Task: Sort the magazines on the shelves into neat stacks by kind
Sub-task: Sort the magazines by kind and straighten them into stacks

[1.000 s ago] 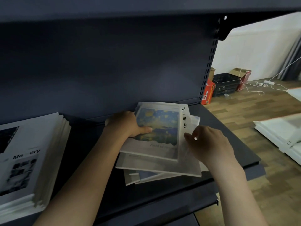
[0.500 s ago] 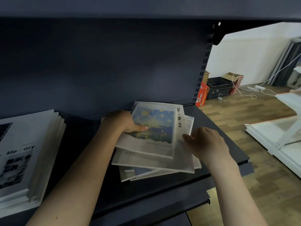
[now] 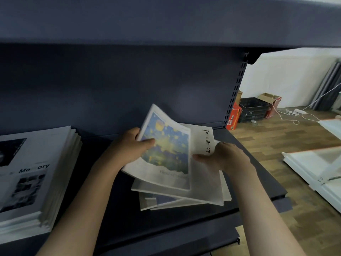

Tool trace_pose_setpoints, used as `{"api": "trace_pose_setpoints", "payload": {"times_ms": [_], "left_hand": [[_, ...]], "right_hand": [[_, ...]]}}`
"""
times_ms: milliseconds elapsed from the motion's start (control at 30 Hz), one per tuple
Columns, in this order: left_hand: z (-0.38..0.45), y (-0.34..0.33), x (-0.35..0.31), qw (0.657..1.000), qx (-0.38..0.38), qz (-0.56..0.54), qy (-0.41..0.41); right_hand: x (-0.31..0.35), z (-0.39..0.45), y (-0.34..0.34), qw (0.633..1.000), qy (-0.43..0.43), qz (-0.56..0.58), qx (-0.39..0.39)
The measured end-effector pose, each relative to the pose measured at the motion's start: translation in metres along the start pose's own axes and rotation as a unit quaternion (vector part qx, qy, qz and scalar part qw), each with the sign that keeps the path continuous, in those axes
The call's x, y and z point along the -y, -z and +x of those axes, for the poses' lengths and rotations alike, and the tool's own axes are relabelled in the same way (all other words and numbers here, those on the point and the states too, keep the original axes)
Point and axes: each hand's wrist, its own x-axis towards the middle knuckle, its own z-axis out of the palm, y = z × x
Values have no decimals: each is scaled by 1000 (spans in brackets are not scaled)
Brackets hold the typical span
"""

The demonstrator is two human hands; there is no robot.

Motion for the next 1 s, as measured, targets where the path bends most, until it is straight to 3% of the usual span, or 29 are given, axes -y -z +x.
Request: {"api": "trace_pose_setpoints", "payload": {"times_ms": [267, 433, 600, 800, 1000], "left_hand": [[-5, -7, 27, 999, -5, 46, 5], [-8, -5, 22, 999, -22, 33, -6], [-20, 6, 15, 999, -48, -7, -19], [-42, 41, 17, 986, -158, -59, 12], [-72, 93, 57, 968, -217, -124, 25]], "right_hand": [[-4, 16, -6, 991, -12, 88, 96], [4, 6, 3, 984, 37, 167, 47], [19, 2, 6, 983, 80, 168, 7], [61, -29, 25, 970, 178, 138, -93], [108, -67, 25, 961, 240, 121, -64]]}}
